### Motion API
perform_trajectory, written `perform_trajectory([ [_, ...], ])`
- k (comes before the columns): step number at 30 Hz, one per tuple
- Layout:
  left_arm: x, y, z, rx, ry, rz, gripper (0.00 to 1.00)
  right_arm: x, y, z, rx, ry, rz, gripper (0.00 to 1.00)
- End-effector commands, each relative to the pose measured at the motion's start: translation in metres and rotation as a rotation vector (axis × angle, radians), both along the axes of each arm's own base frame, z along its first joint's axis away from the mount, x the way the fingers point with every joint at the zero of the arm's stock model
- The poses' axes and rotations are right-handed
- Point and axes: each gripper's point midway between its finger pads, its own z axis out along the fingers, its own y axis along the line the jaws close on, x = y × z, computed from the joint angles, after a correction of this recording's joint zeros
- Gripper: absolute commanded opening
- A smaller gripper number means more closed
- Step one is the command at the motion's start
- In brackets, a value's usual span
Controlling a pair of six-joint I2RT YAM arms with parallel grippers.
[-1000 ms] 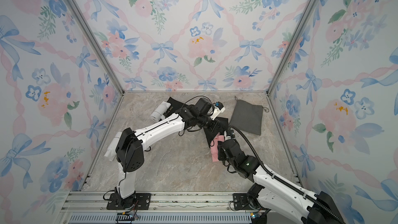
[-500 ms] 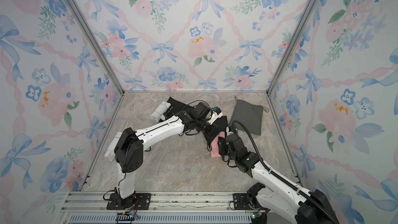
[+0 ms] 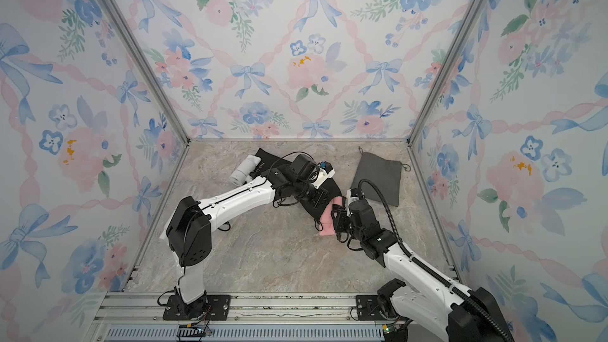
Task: Pack away hair dryers
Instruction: Place the hair dryer in the drawstring bag.
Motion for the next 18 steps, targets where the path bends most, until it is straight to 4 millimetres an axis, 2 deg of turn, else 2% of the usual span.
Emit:
perform_trajectory([
  [1, -0.009, -0.009, 0.036, -0.068, -0.040, -0.045, 0.00, 0.014, 0.011, 0.011, 0.056, -0.049, 0.007, 0.29],
  [9, 0.004, -0.018, 0.031, -0.061, -0.046, -0.026, 0.00, 0.008, 0.020, 0.008, 0.031, -0.037, 0.037, 0.29],
  [18, 0.030, -0.016, 0.015, -0.042, -0.039, 0.015, 0.00, -0.015, 0.026, 0.012, -0.042, -0.054, 0.055, 0.29],
])
